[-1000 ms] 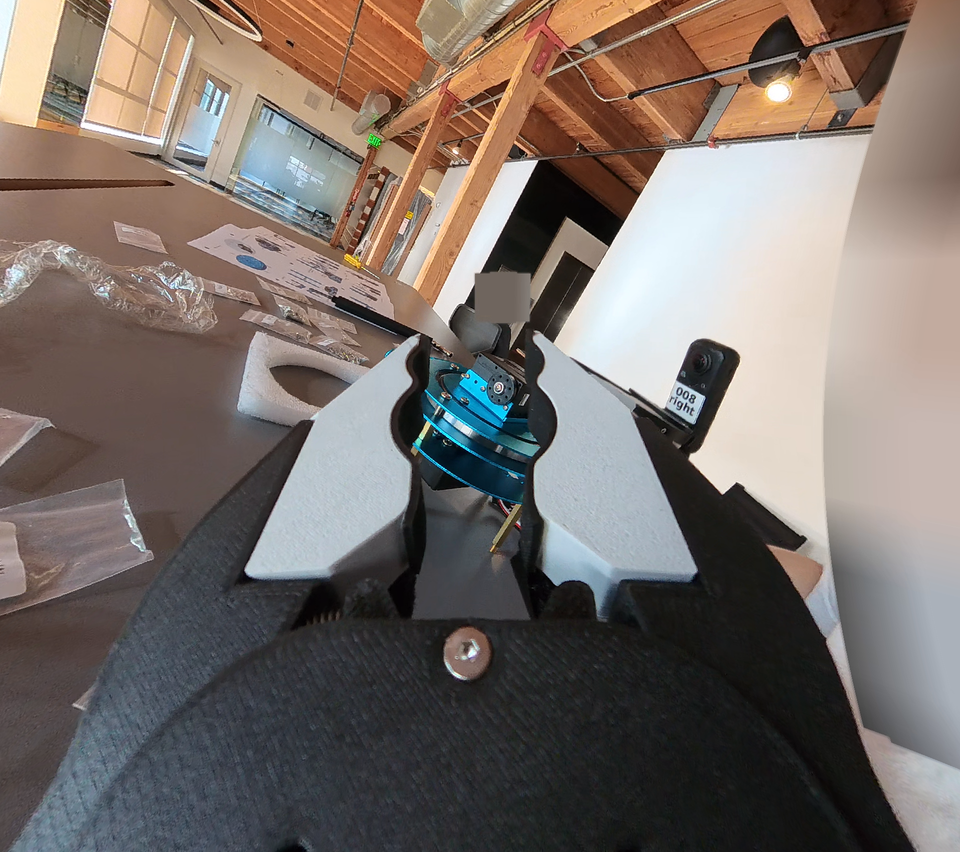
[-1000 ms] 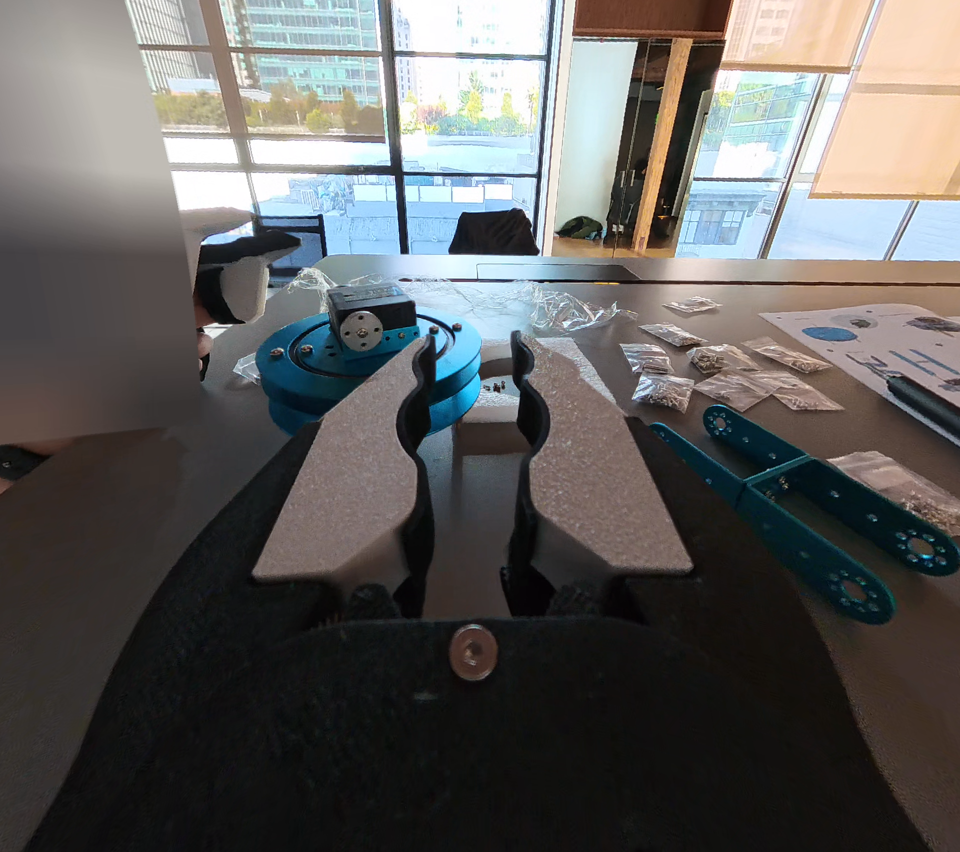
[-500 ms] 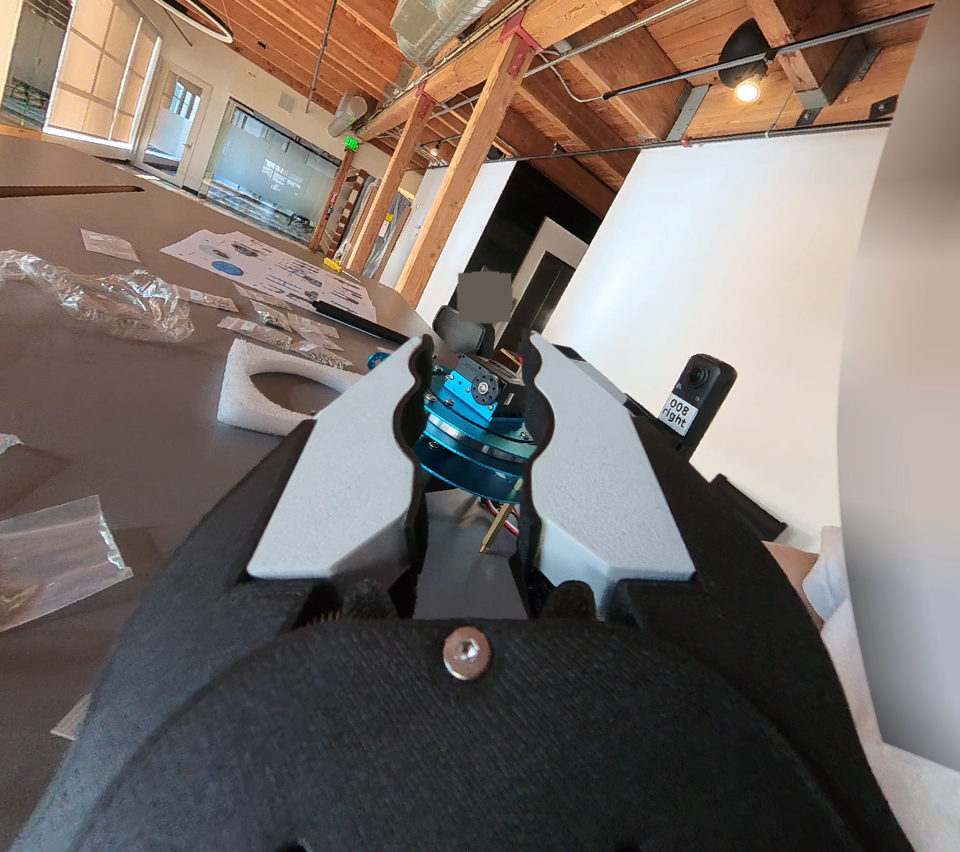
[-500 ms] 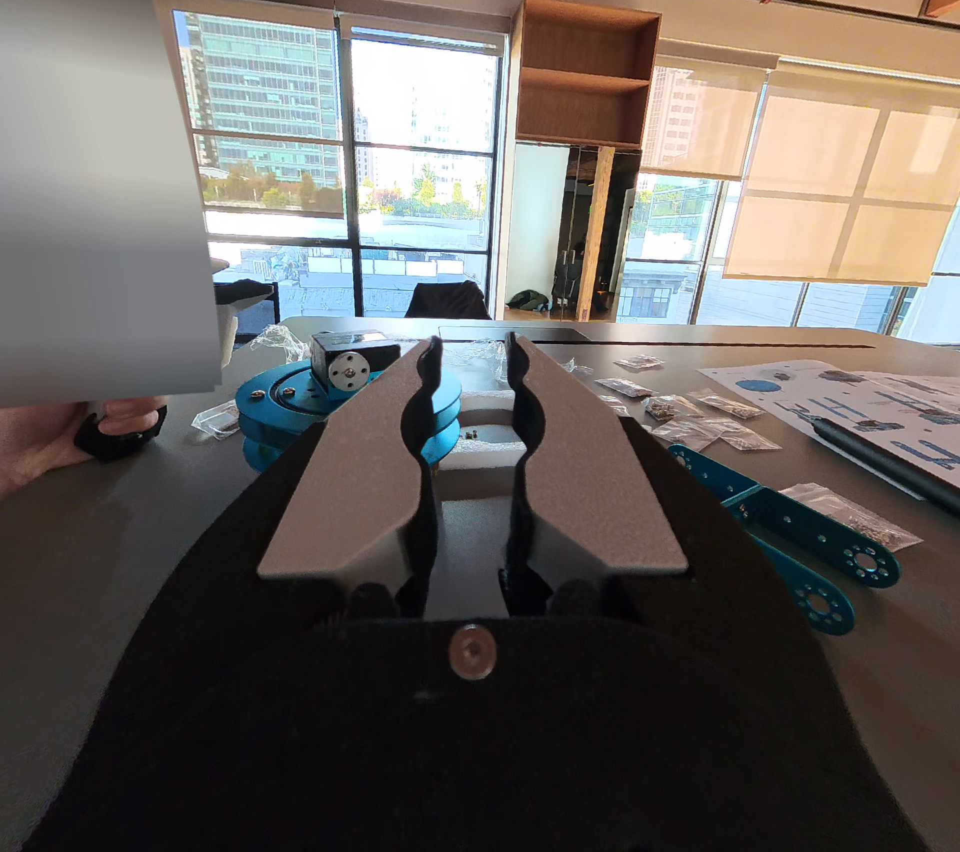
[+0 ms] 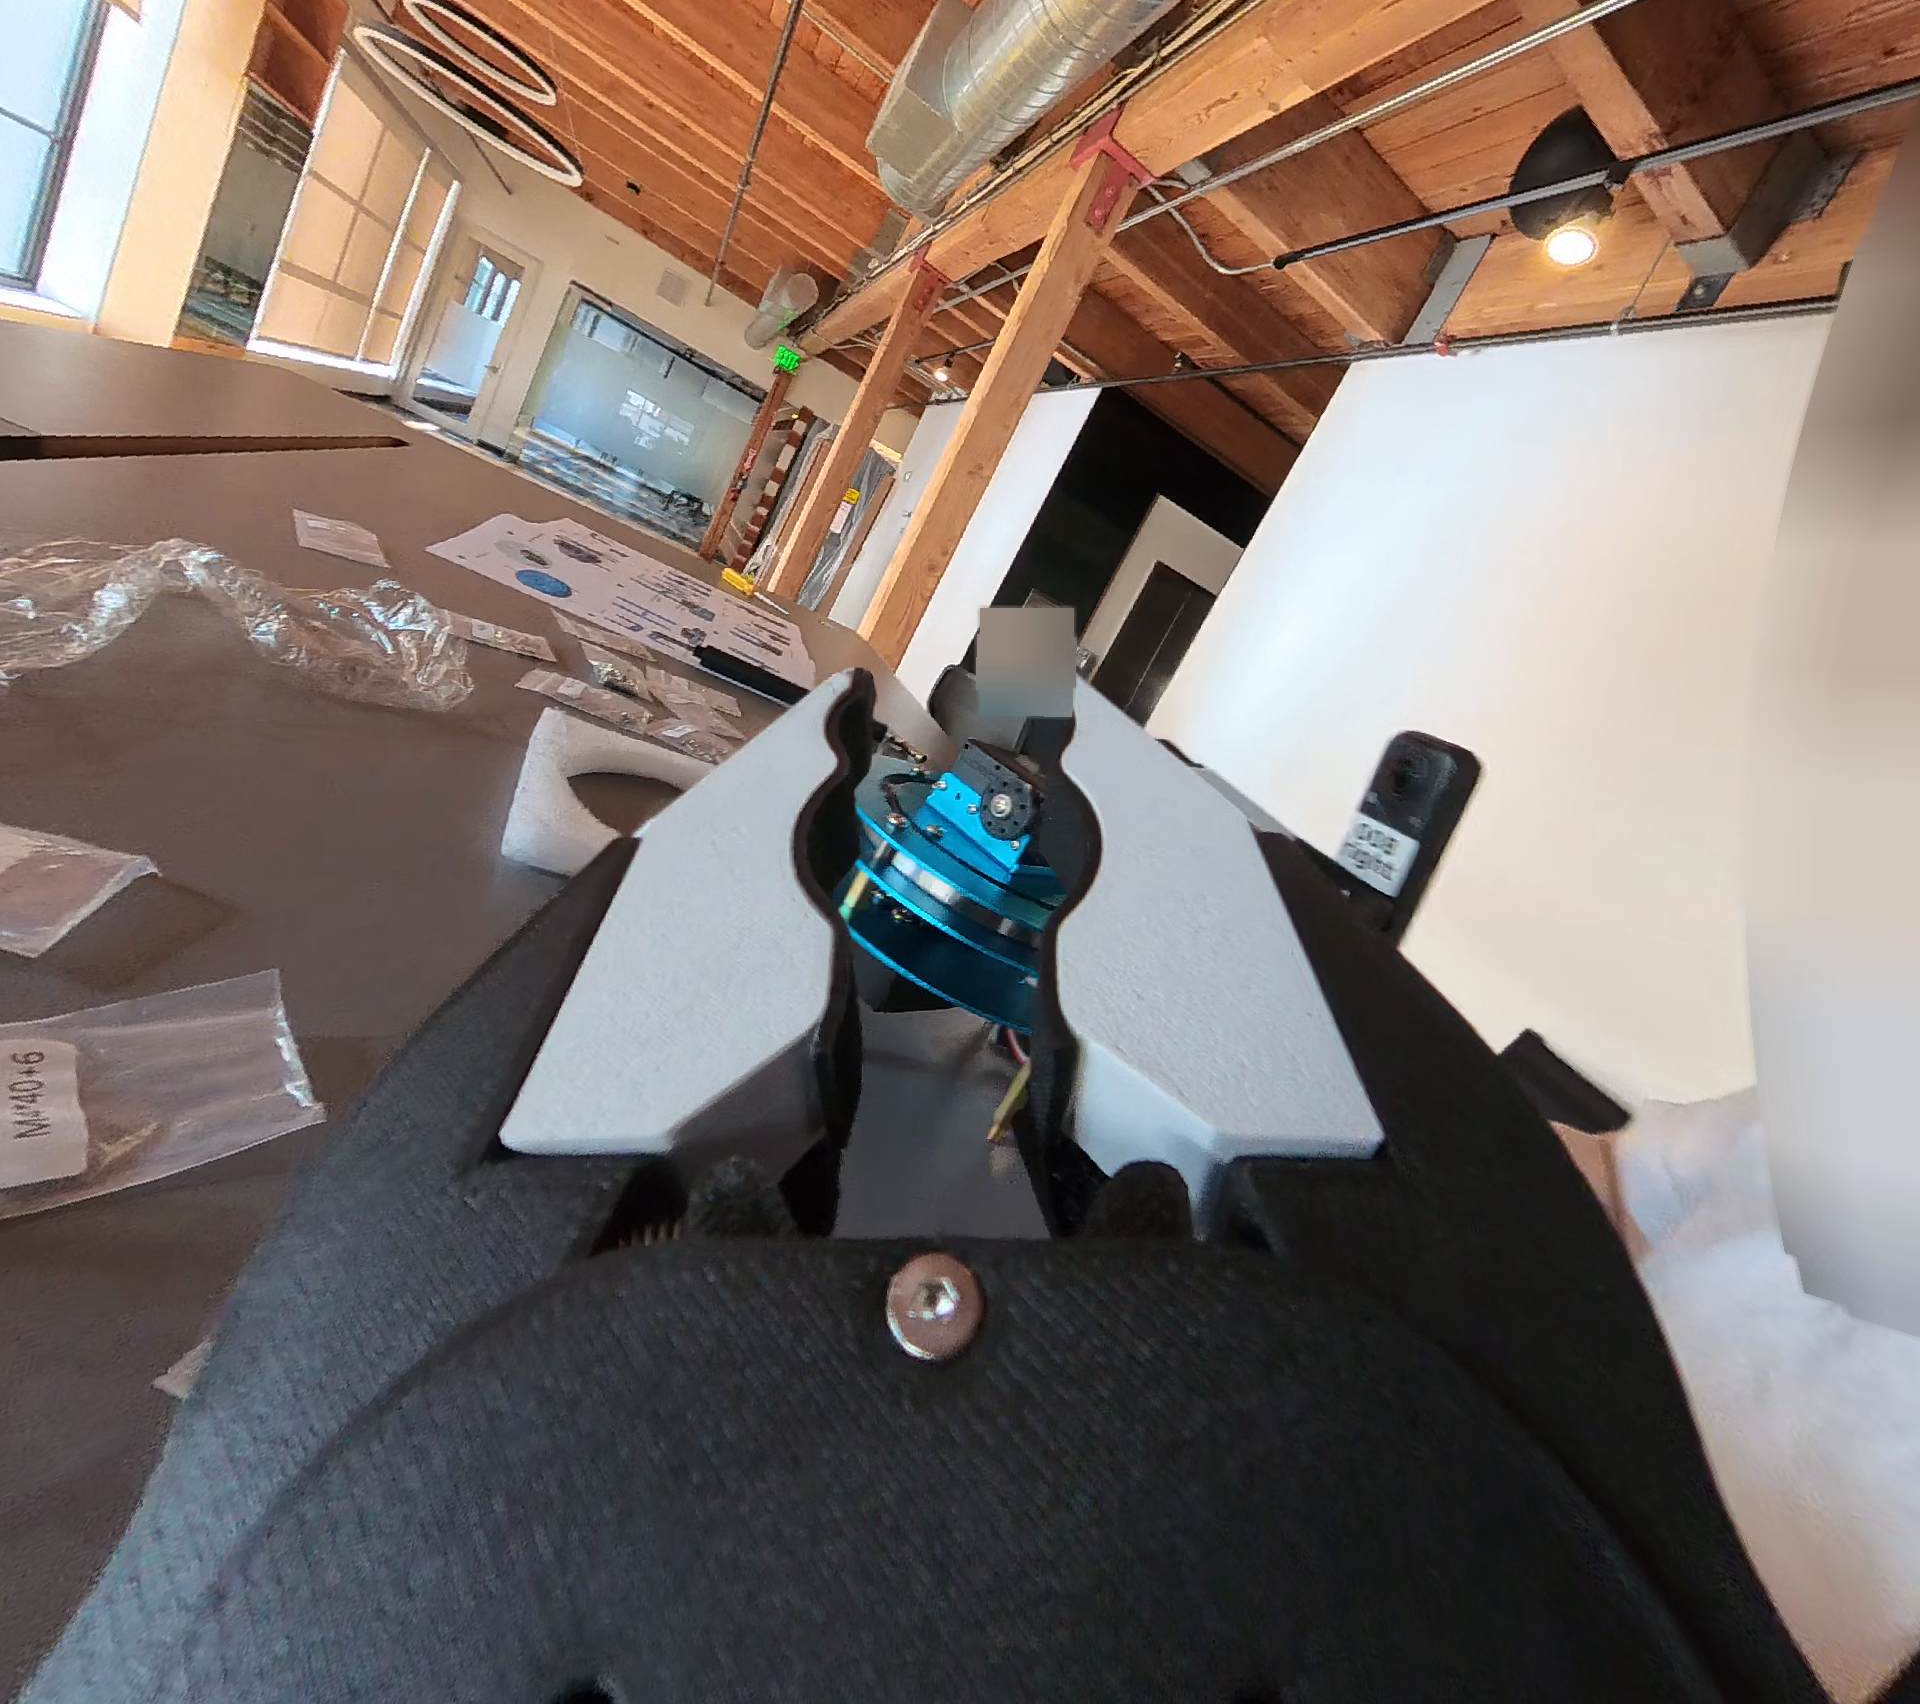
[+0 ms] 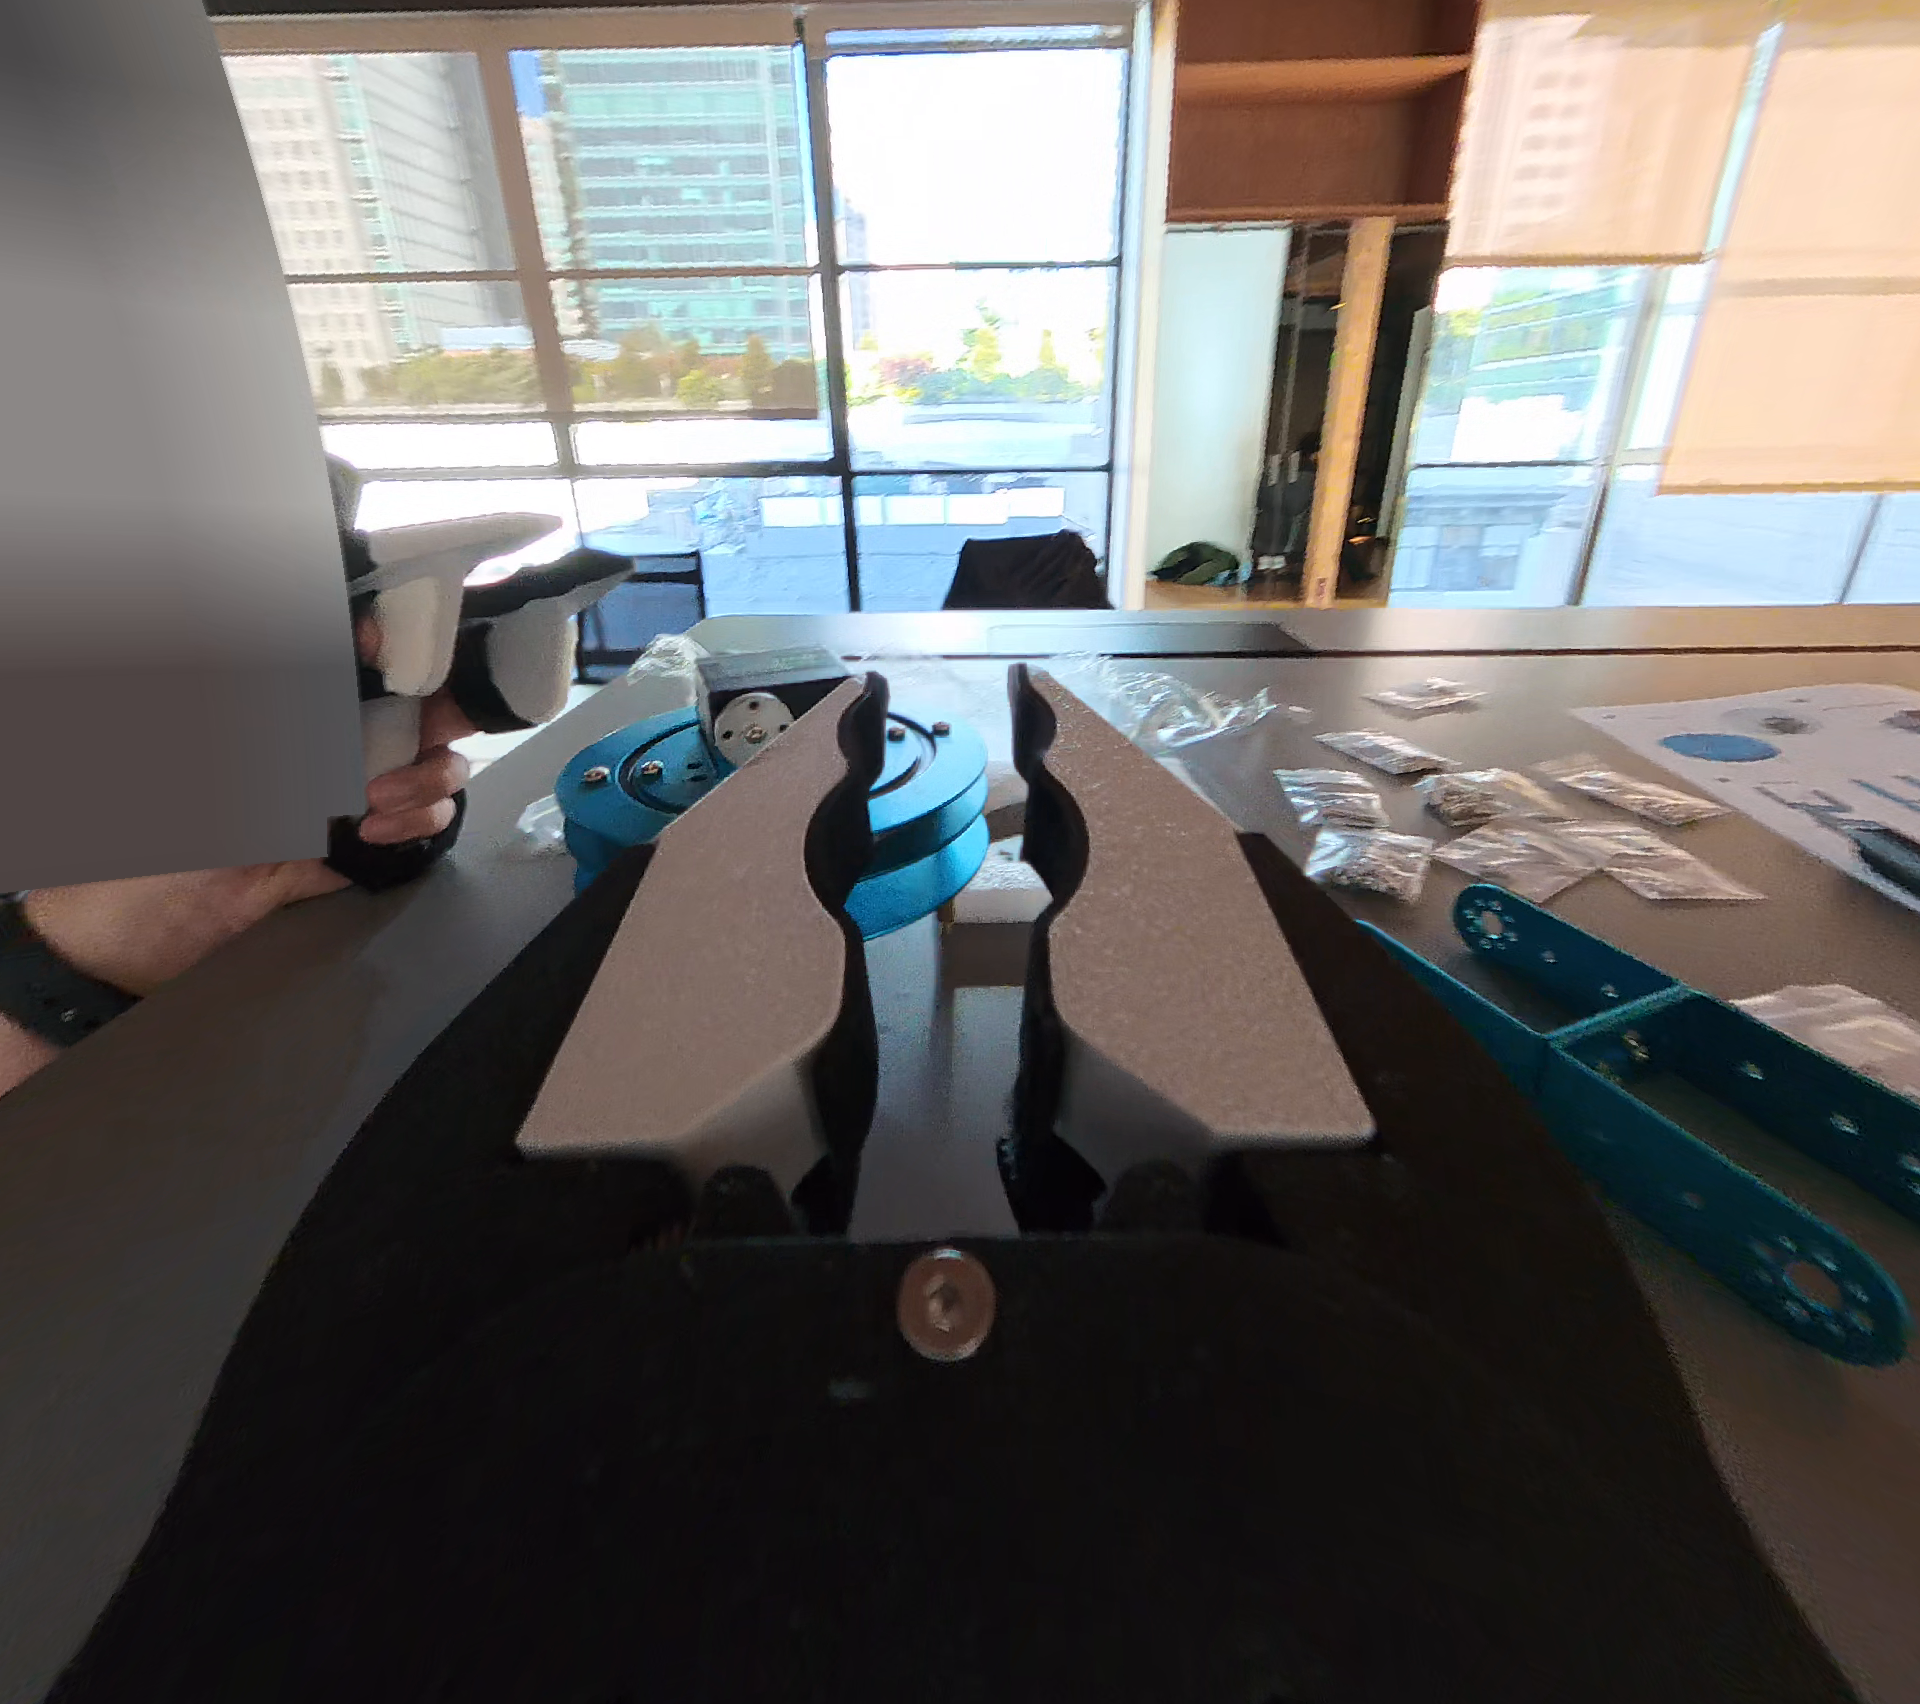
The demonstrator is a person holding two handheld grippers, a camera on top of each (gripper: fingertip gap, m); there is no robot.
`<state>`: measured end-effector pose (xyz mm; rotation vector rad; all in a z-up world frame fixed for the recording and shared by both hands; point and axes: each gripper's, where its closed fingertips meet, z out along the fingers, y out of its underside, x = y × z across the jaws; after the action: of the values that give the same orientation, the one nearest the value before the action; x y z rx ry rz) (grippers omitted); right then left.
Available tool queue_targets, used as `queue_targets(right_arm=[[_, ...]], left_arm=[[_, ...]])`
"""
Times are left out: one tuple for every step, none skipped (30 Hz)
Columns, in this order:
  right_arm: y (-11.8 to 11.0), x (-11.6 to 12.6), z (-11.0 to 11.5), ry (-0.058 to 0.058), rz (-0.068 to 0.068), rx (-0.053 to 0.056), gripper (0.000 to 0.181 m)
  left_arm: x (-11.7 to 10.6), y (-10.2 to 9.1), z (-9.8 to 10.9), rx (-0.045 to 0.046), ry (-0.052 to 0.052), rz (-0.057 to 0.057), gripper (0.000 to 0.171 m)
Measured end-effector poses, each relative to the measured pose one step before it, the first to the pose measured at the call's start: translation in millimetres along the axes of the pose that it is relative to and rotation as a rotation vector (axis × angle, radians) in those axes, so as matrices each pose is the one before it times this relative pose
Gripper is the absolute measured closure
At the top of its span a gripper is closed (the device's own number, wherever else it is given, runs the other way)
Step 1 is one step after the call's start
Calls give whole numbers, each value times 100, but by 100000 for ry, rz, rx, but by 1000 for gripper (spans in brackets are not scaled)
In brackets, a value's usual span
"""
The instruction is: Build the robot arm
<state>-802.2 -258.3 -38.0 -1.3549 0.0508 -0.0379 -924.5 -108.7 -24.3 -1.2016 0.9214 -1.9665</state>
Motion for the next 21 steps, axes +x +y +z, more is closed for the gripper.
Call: queue_targets(right_arm=[[296,-39,235,-4437,813,-2432,158],[229,124,124,-3992,-610,-2107,158],[83,284,-17,-3068,-1838,-946,158],[-79,364,-188,-2709,-2219,562,159],[-258,427,-351,-2283,-1427,2135,160],[-318,584,-428,-1203,771,2768,163],[-346,456,-428,-1826,3781,2897,164],[-394,68,-365,-3833,5527,2904,165],[-211,-98,-252,-3991,4839,1292,168],[30,-129,-139,-3042,3065,-652,169],[56,-326,-79,-3242,1142,-785,169],[28,-386,-60,-2903,-146,-339,170],[-31,-344,-27,-1937,-810,211,172],[78,-331,61,-1547,-1215,-503,173],[198,-311,127,-1235,-1416,-1419,175],[234,-215,180,-750,-1220,-1749,175],[215,-150,162,-619,-812,-1510,176],[118,-146,114,-1112,-72,-853,176],[12,-41,12,-761,708,-58,175],[-112,-40,-86,-1023,1083,927,175],[-233,-78,-181,-1342,1147,1805,175]], left_arm=[[513,43,-114,772,1489,-1,145],[582,7,-105,985,1352,653,148],[652,51,10,1032,100,641,152],[775,216,53,1022,-1568,472,153],[1165,413,86,871,-1920,1202,153],[1089,653,219,163,-2655,2284,153],[1061,836,276,-490,-5120,2843,153],[789,1060,-139,-833,-7507,3301,152],[658,1112,-325,-855,-8046,3863,151],[675,898,-382,-51,-7837,2892,148],[987,460,-488,1423,-5128,1677,145],[1202,137,-525,2364,-2726,2290,145],[921,-65,-459,2411,-3628,2942,146],[591,-125,-350,1720,-4879,3131,147],[457,-11,-208,-148,-4638,2918,146],[435,228,-75,-2683,-3751,2610,144],[353,423,13,-4450,-3471,2416,142],[232,506,60,-4710,-3483,2140,139],[233,476,130,-3817,-2932,1839,137],[296,444,173,-2775,-1920,1716,136],[271,414,220,-2110,-1305,1724,135]])
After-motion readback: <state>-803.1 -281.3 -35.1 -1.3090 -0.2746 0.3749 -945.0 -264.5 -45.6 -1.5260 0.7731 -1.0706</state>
